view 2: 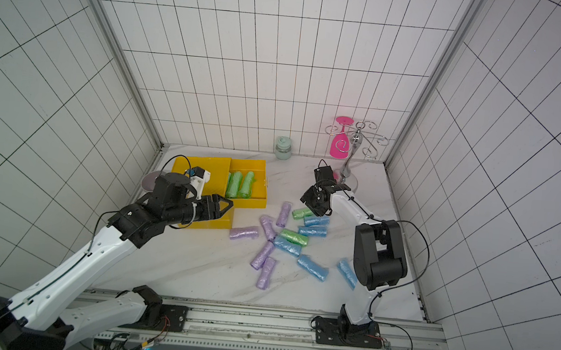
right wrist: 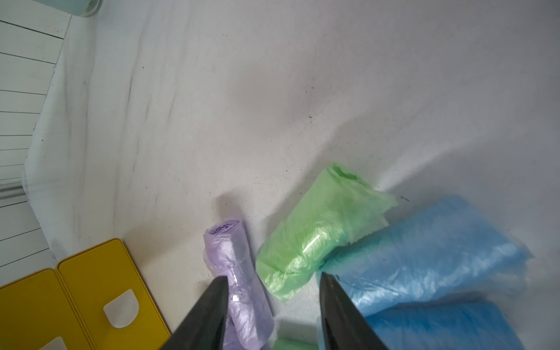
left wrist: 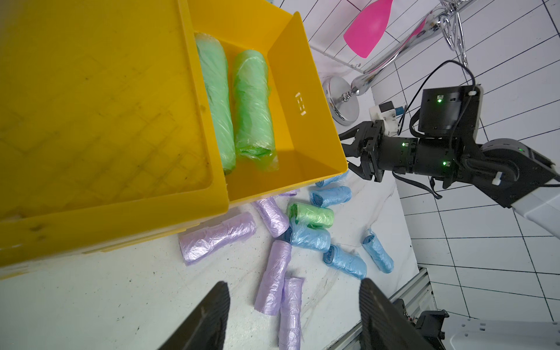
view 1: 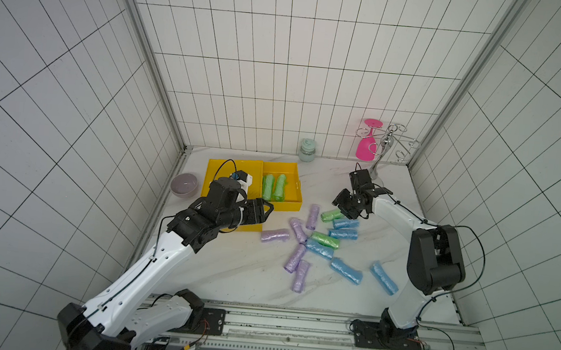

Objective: Sort the rolls of trash bags by color and place them into the drawer
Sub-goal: Pick up the roll of trash bags from the center of the board.

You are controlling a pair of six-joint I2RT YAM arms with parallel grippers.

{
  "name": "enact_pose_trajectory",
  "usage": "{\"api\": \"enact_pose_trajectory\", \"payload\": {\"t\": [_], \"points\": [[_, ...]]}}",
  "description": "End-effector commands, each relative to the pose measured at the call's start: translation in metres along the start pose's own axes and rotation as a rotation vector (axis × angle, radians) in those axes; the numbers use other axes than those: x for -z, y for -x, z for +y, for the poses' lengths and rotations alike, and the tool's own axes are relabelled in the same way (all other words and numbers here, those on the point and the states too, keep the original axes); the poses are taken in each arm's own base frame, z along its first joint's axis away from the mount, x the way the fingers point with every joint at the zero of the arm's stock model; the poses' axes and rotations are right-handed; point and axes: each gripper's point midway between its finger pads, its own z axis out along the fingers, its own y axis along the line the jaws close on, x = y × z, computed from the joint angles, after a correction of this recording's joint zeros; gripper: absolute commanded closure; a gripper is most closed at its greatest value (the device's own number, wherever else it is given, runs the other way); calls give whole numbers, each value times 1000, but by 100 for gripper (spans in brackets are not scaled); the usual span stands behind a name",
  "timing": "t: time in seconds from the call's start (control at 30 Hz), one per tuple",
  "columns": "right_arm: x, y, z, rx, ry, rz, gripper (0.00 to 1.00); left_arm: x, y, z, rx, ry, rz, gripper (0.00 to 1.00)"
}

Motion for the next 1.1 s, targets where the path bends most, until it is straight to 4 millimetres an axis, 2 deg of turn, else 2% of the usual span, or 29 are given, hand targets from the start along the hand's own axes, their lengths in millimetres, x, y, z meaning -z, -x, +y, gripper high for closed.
{"api": "enact_pose_trajectory", "payload": {"t": [0.0, 0.5, 0.8, 0.93, 1.07], "points": [[-17, -3, -12, -50, -17, 20, 48, 0, 2, -3, -10, -16, -21, 33], [-36, -14, -38, -108, -63, 36, 46, -6, -3, 1, -3, -18, -8, 33], [-53, -15, -42, -114, -73, 58, 49, -7, -5, 3, 7, -18, -7, 33], [-56, -16, -40, -114, -61, 67, 58, -5, -4, 2, 7, -20, -12, 33], [-43, -9, -32, -91, -28, 30, 72, 0, 1, 1, -3, -13, -31, 33]]}}
